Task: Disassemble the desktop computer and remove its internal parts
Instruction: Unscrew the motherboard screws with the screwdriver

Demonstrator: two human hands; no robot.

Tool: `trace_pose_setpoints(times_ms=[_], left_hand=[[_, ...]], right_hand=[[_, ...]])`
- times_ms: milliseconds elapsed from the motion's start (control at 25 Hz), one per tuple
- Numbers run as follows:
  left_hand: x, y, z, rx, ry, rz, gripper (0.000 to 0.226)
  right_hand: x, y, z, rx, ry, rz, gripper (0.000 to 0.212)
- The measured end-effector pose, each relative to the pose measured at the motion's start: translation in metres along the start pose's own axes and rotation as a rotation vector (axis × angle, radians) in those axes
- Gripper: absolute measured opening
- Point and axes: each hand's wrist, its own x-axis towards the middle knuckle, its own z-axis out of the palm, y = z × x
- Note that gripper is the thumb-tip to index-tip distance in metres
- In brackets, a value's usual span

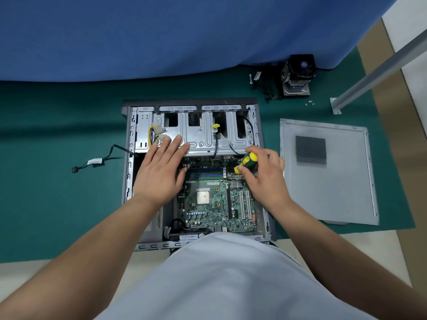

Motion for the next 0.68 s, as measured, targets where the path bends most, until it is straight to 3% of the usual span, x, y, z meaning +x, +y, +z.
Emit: trace_pose_setpoints(times_ms=[520,600,680], left_hand=[[0.000,0.001,-0.001,-0.006,0.007,-0.012,0.063],[0.000,0.000,-0.002,-0.011,0.006,-0.011,0.063],[0.001,0.000,-0.002,-0.014,0.005,-0.012,0.063]], right_hand=[[0.001,-0.010,-0.007,-0.016,0.061,-0.063,0.039],[0.004,-0.013,-0.011,-0.052,-0.010,-0.117,0.035],[0.012,-0.020,-0.017,-0.057,-0.184,-0.107,0.033]])
